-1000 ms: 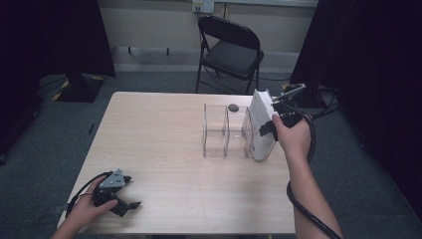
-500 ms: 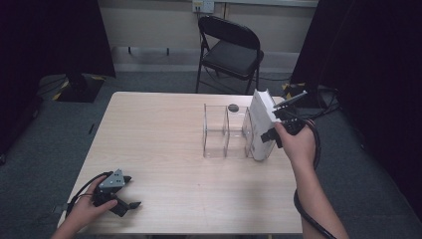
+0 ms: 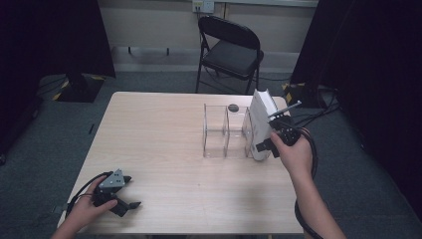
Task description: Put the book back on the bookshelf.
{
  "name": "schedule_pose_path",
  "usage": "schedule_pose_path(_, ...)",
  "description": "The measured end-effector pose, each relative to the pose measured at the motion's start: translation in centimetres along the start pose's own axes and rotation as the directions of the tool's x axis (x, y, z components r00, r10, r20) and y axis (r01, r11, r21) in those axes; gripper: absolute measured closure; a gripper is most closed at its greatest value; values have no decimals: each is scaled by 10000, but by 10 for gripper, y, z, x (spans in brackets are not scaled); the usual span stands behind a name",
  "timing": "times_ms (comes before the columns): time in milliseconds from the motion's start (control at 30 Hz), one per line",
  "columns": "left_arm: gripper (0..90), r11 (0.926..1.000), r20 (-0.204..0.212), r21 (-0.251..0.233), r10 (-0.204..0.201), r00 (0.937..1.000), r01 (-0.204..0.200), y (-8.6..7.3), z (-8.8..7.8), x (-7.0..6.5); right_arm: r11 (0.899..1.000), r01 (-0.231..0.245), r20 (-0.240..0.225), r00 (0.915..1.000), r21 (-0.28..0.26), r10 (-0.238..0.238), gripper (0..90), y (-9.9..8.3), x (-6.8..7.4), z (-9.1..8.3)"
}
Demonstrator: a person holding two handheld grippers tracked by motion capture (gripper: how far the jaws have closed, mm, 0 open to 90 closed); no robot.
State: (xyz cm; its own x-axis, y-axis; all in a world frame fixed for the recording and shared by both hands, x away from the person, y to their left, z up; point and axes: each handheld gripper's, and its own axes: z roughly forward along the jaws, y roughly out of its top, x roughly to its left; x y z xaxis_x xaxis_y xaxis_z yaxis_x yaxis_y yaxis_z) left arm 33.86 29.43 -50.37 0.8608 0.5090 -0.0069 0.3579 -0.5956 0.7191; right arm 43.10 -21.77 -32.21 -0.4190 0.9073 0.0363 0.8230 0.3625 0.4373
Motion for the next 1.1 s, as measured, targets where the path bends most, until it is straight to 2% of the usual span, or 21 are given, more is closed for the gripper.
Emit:
schedule_pose_path(67,0,10000,28,22,-1,10000,1,0,0,0,9999,94,7,10000,-49,-93,204,-2,0,2)
schedule_pose_path(233,0,10000,15,27,8,10000,-8,0,0,0,9998,-86,-222,9997,-205,82,206,-5,2,3)
schedule_pose_path(333,0,10000,2,-4,5,10000,-5,0,0,0,9997,-77,-197,9998,-250,72,204,-7,2,3)
schedule_pose_path(600,0,10000,-1,-13,-35,10000,35,0,0,0,9991,19,-647,9979,-429,-47,193,-13,7,10)
schedule_pose_path(1100,0,10000,41,25,-19,10000,19,0,0,0,9979,335,-774,9963,-557,-378,191,-20,20,15)
